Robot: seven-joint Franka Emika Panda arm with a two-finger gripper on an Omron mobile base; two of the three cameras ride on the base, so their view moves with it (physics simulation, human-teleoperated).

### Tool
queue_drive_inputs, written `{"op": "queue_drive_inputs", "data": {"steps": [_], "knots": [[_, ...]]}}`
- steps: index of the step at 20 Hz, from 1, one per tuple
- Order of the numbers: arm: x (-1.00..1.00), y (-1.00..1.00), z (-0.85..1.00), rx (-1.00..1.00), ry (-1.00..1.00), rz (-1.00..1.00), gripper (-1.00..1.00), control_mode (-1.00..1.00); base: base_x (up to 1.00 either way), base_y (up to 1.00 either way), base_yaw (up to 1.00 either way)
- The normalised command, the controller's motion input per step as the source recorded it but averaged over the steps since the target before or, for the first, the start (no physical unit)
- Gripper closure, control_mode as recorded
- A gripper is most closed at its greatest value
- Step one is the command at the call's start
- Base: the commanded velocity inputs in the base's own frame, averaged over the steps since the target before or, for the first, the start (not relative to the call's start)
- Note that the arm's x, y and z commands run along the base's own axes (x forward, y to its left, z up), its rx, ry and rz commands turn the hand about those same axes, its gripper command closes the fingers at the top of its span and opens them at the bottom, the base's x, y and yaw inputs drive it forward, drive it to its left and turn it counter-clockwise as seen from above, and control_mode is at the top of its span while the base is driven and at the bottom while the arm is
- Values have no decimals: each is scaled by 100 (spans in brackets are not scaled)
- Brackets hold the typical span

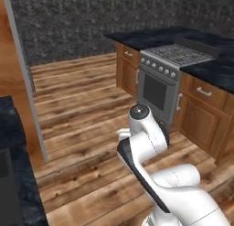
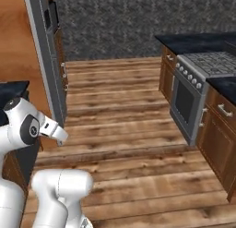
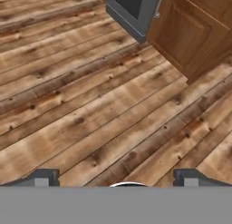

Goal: Organize the utensils by type. Pick up the wooden spoons from the counter and place them in the open cabinet. Then pick up the metallic utensils from the counter and place them in the open drawer.

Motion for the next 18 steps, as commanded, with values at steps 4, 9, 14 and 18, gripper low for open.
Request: {"op": "queue_drive_inputs", "data": {"steps": [4,9,14,18], "knots": [[0,0,0,0,0,0,-100,100,100,-30,3],[0,0,0,0,0,0,-100,100,81,-21,34],[0,0,0,0,0,0,-100,100,55,-12,81],[0,0,0,0,0,0,-100,100,43,-7,94]]}}
